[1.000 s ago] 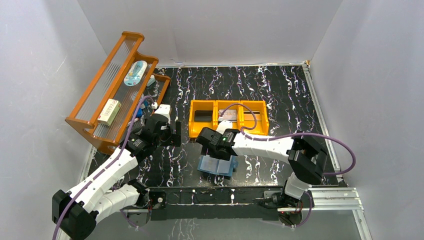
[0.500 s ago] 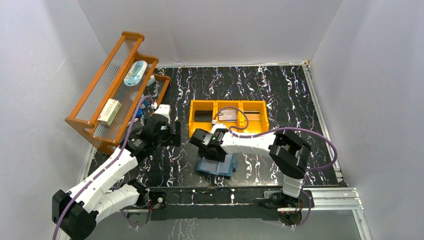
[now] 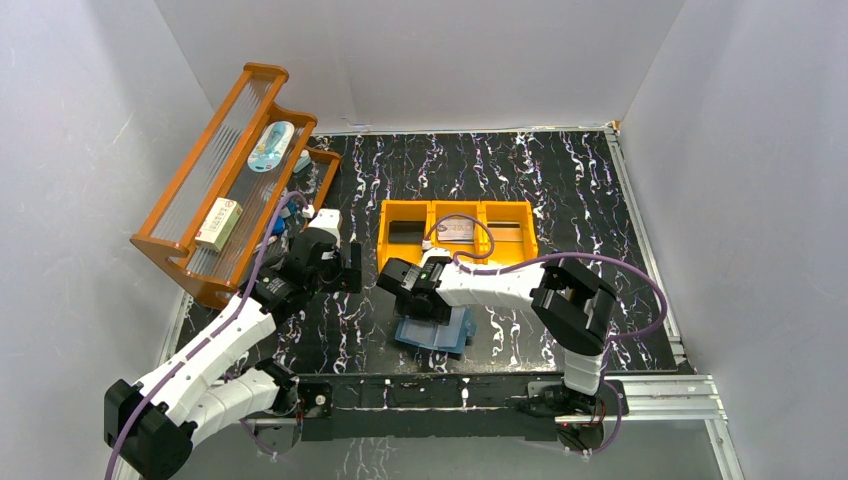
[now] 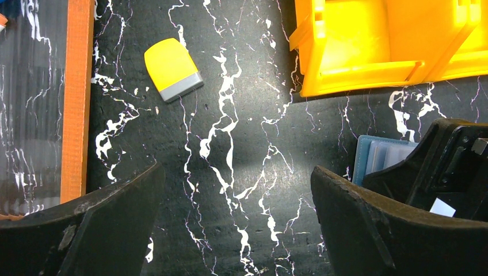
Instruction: Take the credit cards out of the card holder
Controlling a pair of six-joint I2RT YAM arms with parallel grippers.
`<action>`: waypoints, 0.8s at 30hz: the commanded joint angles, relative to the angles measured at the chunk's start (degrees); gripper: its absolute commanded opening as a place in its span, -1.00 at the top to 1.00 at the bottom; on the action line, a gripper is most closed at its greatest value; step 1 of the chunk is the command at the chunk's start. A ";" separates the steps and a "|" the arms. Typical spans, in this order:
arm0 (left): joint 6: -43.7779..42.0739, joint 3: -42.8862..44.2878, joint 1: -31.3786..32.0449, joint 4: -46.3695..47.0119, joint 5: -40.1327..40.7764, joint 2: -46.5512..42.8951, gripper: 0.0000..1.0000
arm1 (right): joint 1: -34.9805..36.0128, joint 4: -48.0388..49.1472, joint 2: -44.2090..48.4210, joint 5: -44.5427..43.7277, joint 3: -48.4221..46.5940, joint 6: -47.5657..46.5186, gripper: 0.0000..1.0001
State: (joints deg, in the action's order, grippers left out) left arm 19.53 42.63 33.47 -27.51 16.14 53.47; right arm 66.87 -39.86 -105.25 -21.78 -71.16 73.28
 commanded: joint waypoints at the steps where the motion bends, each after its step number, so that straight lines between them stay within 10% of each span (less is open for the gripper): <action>1: 0.18 0.12 -0.20 -0.75 1.40 -0.45 -0.97 | 0.36 2.60 1.81 1.04 0.67 -1.17 -0.57; 13: 0.07 0.10 -0.25 -0.71 0.68 0.23 -0.97 | 0.32 -0.21 4.62 -0.85 0.72 0.06 -0.67; 24: 0.07 0.11 -0.18 -0.79 0.89 0.26 -0.97 | 0.22 5.54 1.52 1.69 4.75 -0.85 -0.36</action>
State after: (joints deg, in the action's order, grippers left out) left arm 19.53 42.63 33.47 -27.51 16.12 54.02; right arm 66.87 -37.36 -102.74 -20.67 -68.27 72.25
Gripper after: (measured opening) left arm 0.983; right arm 0.702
